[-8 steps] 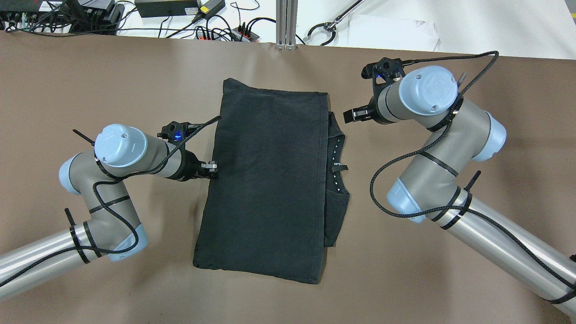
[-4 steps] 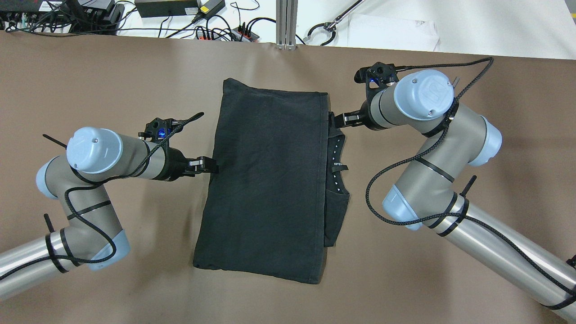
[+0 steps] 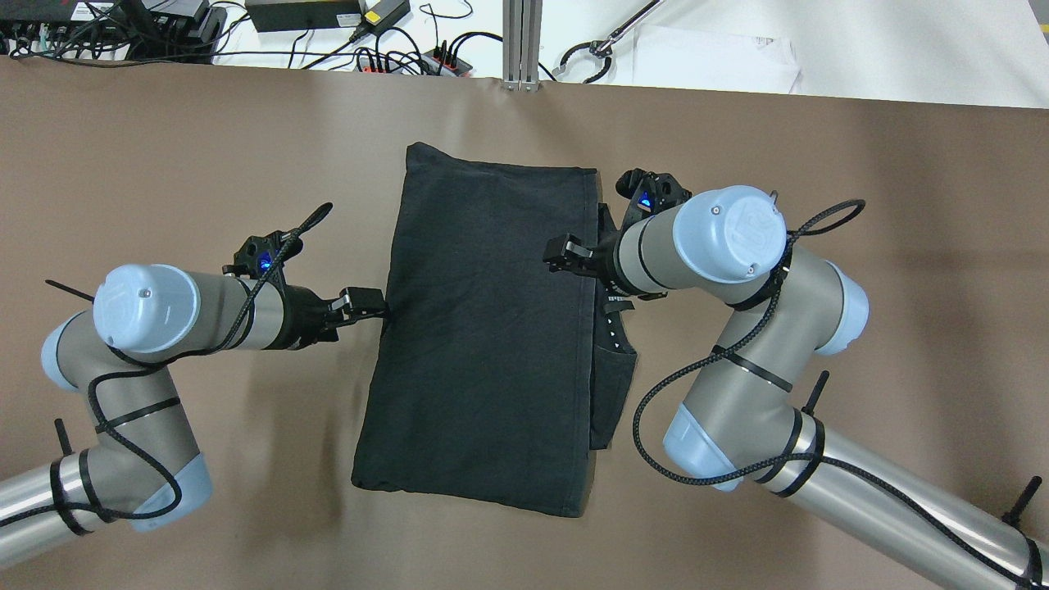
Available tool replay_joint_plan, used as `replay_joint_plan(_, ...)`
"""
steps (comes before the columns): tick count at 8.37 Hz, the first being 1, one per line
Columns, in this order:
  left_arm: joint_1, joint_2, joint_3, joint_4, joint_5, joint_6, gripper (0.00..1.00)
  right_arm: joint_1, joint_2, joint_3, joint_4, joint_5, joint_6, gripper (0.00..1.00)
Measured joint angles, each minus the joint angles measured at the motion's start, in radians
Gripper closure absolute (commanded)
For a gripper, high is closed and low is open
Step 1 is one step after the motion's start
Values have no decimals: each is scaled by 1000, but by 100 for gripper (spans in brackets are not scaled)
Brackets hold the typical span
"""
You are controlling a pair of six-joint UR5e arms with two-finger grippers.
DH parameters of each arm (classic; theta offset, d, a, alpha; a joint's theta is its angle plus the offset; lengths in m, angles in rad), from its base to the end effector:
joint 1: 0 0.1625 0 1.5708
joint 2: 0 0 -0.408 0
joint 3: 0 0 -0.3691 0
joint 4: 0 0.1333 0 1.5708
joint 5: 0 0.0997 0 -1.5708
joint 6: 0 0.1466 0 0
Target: Fold clothes
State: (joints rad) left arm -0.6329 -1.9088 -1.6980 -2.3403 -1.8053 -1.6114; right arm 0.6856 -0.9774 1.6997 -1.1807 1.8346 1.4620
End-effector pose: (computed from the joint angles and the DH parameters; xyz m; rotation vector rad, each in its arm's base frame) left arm 0.4514 -0.4542 0.3347 0.1650 1.2453 -0.4390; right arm -0.4631 -0.5017 0.2300 0.2113 -1.1169 0.3672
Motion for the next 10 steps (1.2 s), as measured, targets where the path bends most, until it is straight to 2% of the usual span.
replay_joint_plan(1, 29, 29, -33, 0, 6, -66, 0, -30, -2, 14, 23, -13, 131, 7)
replay_joint_plan(2, 76, 69, -77, 0, 38, -130, 0, -76, -5, 28, 35, -76, 232, 7)
replay_joint_plan(4, 205, 141, -154, 1, 178, -218, 0, -156, -17, 45, 37, -214, 333, 7)
replay_joint_plan(5, 256, 164, -171, 1, 226, -250, 0, -171, -28, 53, 37, -245, 360, 7)
replay_joint_plan(7, 313, 180, -167, 2, 276, -275, 0, -181, -52, 78, 36, -266, 376, 7)
replay_joint_plan(10, 341, 178, -146, 1, 291, -275, 1, -182, -75, 91, 41, -270, 370, 7)
